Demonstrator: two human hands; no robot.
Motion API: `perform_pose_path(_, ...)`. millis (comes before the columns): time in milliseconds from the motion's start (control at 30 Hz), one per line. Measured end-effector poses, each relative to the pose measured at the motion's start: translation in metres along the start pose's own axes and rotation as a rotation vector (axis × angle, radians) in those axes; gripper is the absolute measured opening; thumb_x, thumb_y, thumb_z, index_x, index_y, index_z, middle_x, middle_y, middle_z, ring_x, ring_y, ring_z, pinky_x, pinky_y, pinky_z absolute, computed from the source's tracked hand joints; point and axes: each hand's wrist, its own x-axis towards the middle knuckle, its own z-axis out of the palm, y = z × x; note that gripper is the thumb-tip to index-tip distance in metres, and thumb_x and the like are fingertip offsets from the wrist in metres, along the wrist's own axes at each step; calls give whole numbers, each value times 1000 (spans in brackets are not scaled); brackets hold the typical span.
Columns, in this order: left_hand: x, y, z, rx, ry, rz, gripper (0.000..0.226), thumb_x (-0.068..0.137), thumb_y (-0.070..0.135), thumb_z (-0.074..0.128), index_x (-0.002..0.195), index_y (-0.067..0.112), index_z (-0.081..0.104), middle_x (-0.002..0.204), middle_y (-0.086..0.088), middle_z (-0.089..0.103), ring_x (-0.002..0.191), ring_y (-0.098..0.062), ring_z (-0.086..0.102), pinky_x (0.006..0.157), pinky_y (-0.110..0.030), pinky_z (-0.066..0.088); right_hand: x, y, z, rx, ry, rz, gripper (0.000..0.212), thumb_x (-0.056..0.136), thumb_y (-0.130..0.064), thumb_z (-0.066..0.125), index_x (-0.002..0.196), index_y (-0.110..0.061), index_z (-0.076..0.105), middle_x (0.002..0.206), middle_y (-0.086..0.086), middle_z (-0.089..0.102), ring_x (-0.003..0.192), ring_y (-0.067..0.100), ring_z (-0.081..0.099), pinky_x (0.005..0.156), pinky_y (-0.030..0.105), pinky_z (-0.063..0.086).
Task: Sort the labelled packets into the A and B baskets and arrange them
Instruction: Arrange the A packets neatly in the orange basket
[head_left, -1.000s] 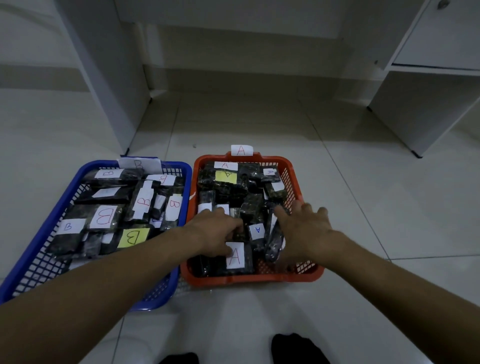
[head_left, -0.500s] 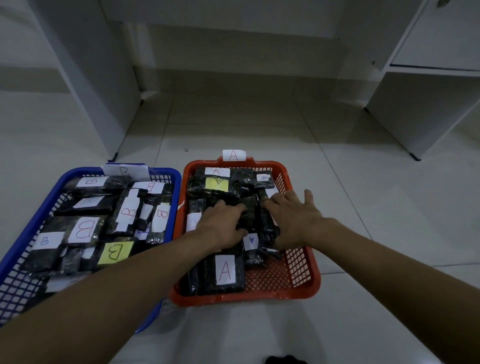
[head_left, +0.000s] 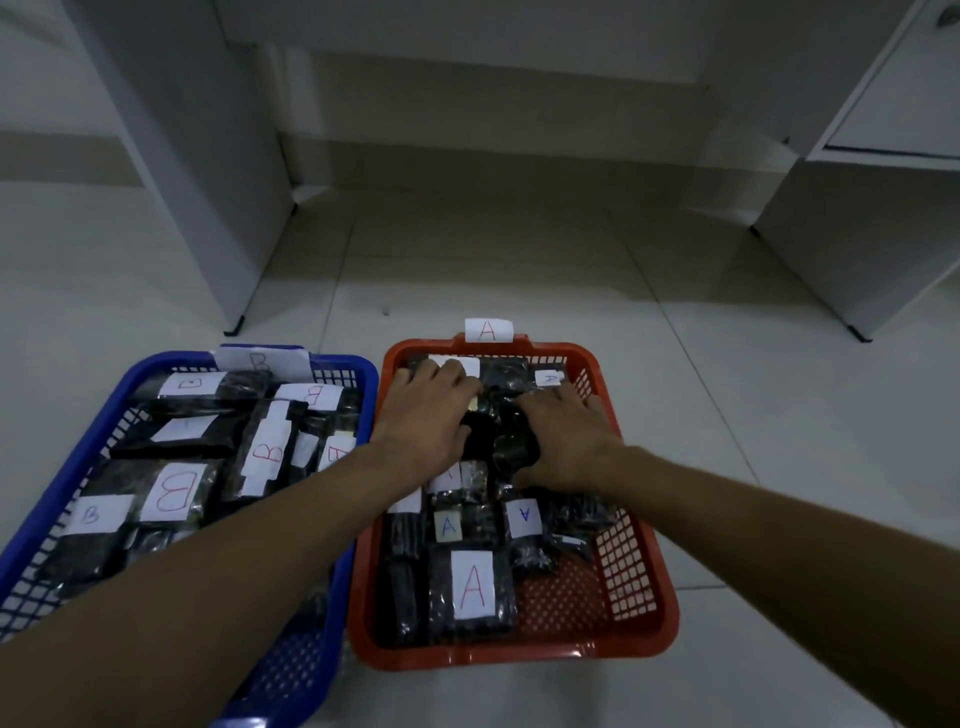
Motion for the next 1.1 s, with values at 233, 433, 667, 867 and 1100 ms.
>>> perform_pose_path(233,10,-13,1,-85,-15,35,46,88,27,61,132,29,47,133,4,46,123,-19,38,99,-34,36,10,18,7,211,81,18,94,62,-69,61,145,-41,26,132,3,43,129,24,35,111,49,27)
perform_pose_path(433,12,-20,0,-157,-39,43,45,87,35,63,130,31,50,128,6,47,121,-17,38,97,-32,37,4,36,3,619,165,-74,76,59,-29,85,117,-28,35,109,-9,46,99,11,51,78,27,47)
perform_pose_path(667,11,-18,-1,-167,-46,23,45,88,30,63,131,32,51,129,9,47,122,-15,37,99,-33,35,0,26,6,619,225,-134,86,72,-20,78,144,-32,33,131,-6,32,114,11,44,84,17,42)
perform_pose_path(867,11,-23,-6,-124,-88,36,47,89,30,62,133,34,47,132,8,46,124,-16,37,103,-37,36,-2,28,17,391,249,3,58,68,-55,79,111,-36,44,121,-9,56,113,15,45,102,39,34)
perform_pose_path(1100,8,-17,-4,-42,-93,42,52,89,26,61,137,30,40,138,3,40,126,-19,34,104,-38,33,7,19,20,209,207,-15,53,72,-57,75,105,-39,37,136,-10,55,129,19,35,104,41,29)
